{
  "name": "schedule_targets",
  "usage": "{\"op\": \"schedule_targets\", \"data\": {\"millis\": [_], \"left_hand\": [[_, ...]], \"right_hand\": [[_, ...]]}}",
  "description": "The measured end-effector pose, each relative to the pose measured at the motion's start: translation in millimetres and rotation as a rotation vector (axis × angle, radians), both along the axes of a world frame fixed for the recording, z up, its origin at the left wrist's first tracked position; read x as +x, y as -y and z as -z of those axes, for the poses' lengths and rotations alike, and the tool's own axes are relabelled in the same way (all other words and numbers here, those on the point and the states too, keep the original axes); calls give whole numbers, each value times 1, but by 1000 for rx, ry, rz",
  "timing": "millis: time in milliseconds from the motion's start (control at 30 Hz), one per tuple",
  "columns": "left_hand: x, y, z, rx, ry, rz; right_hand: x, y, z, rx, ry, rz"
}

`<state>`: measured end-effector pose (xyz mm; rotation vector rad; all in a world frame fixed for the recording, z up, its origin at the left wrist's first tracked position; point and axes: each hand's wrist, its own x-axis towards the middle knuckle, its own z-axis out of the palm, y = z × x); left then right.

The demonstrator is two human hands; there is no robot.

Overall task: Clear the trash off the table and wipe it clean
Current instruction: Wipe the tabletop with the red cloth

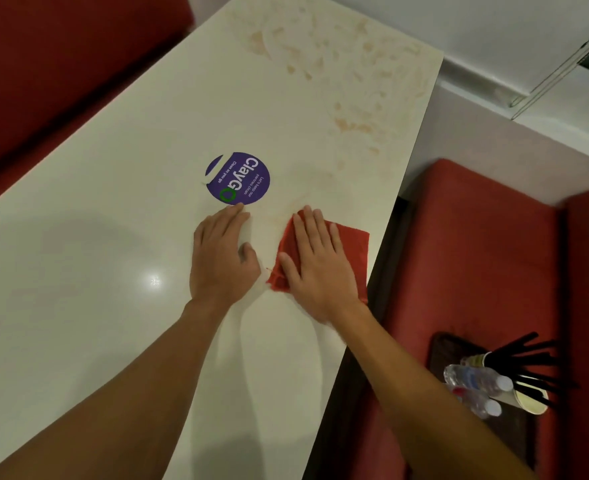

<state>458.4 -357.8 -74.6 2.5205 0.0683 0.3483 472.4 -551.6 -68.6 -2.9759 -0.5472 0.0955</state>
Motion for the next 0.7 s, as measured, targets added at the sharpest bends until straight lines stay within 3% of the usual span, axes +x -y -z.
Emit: {"op": "schedule_targets", "data": {"millis": [100,233,333,467,633,700], "left_hand": [[1,-3,2,-11,11,-9],[2,-4,2,-17,19,-18],[1,-4,2,-7,13,-42],[0,-6,1,-51,-10,-94],[1,-16,-19,-366,-53,-133],[-4,-25,-31,-462,-73,-203]], "right_hand": [[-5,30,1,-28,-11,92],[37,-4,1,28,13,341],[40,-24,-1,18,20,121],[10,17,-6,36,-26,-225],[32,-1,-3,-13,-1,139],[31,-33,-1,8,17,140]]}}
